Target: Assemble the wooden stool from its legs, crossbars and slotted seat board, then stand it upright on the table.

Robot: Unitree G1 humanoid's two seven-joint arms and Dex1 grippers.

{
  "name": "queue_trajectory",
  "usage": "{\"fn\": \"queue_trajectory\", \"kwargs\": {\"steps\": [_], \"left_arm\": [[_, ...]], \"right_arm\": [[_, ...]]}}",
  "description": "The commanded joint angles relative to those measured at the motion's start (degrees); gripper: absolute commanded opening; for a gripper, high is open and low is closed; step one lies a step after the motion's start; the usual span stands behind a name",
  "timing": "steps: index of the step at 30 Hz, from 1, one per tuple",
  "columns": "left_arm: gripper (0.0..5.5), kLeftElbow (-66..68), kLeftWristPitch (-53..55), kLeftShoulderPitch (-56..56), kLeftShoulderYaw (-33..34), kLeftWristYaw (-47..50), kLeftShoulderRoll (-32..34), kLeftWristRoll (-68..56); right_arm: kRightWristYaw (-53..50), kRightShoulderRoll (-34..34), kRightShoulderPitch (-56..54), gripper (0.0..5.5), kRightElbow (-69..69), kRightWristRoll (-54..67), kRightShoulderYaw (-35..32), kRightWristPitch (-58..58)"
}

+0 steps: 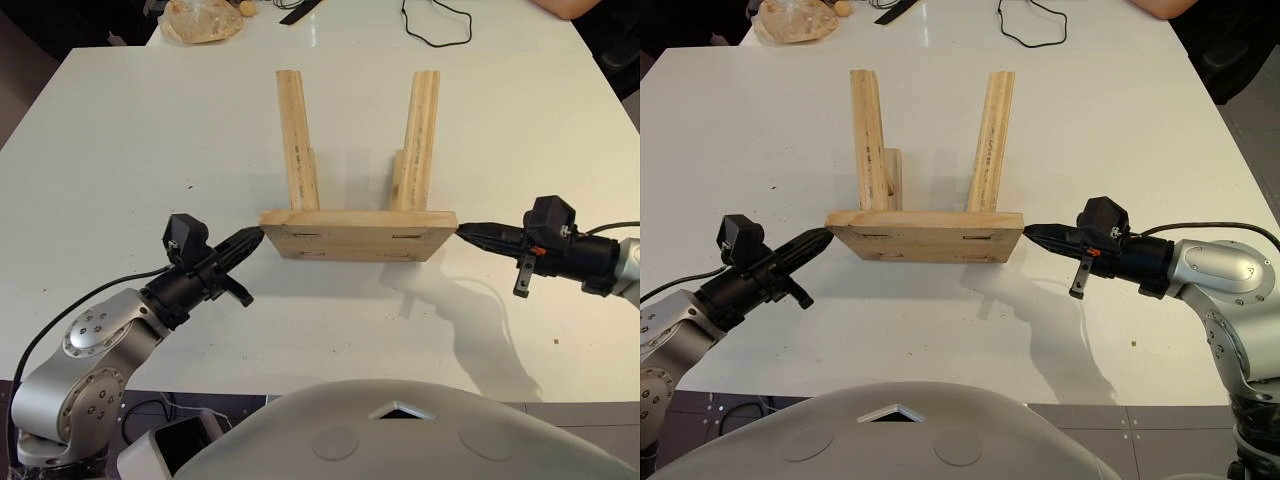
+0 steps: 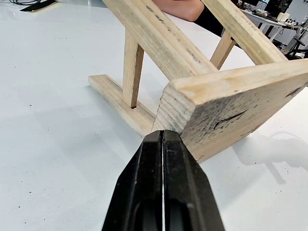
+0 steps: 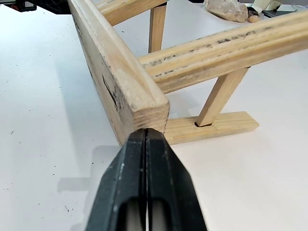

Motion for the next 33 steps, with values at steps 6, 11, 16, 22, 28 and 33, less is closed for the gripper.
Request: {"fn": "queue_trajectory", "kwargs": {"steps": [6,11,16,22,28,33], "left_arm": [[0.04,9.0,-7.3,-0.6,-5.6,-3.0,1.3,10.4],[0.04,19.8,-15.6,1.1,-1.6,-9.4,3.5,16.4],[0.55,23.8,-18.7,-3.2,-5.5,-14.8,3.3,18.1],[1.52,26.7,-21.9,-5.1,-9.6,-19.7,4.3,21.8],[2.37,35.8,-27.2,-12.0,-16.7,-26.9,5.3,27.3],[2.94,42.8,-31.3,-18.9,-18.6,-31.5,5.6,29.5]], "right_arm": [[2.9,0.4,-0.5,0.00,11.3,-8.3,5.1,-9.3],[2.5,0.6,-2.4,0.00,21.6,-14.4,6.0,-15.8],[2.4,3.0,-6.8,0.52,23.1,-16.1,9.7,-17.4],[4.9,2.4,-9.0,1.45,24.5,-17.4,12.8,-18.3],[10.4,2.1,-11.2,2.27,27.8,-18.7,17.2,-20.0],[13.7,3.7,-17.2,2.91,34.4,-21.8,21.5,-23.3]]}}
